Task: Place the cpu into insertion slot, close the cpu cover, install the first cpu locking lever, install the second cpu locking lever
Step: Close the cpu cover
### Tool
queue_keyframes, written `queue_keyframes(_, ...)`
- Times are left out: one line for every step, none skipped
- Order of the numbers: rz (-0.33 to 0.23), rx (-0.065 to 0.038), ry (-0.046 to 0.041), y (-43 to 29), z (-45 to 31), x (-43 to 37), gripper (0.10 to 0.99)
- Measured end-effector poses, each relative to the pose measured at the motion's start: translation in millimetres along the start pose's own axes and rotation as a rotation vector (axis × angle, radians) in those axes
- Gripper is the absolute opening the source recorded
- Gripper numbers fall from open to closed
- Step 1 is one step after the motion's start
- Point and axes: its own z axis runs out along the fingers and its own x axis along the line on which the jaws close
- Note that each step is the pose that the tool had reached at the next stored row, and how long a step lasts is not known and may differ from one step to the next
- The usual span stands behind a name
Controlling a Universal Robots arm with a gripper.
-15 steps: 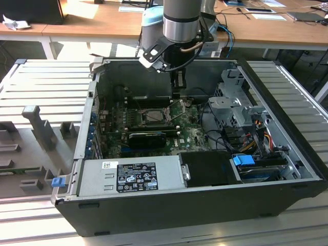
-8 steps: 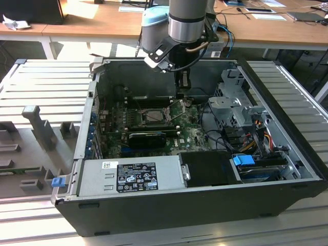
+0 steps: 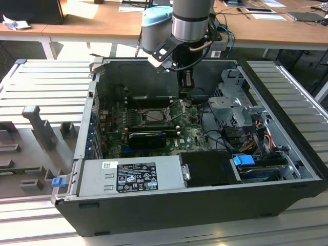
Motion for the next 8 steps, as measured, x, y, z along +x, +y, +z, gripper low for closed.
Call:
queue_keyframes(0.000,0.000,0.0001,1.4,0.1,0.1,0.106)
queue_keyframes(0.000,0.000,-0.0001,2.1,0.1,0.1,0.106)
queue_keyframes(0.000,0.000,-0.0002,4.2,0.2,0.1,0.106)
queue_keyframes(0.000,0.000,-0.0001,6.1,0.3,0.2,0.106)
queue_keyframes(0.000,0.000,-0.0002,6.9,0.3,0.2,0.106)
queue_keyframes(0.000,0.000,-0.0001,9.8,0.5,0.3,0.106)
queue_keyframes(0.000,0.000,-0.0002,11.6,0.6,0.3,0.106)
queue_keyframes(0.000,0.000,-0.0001,13.0,0.8,0.3,0.106)
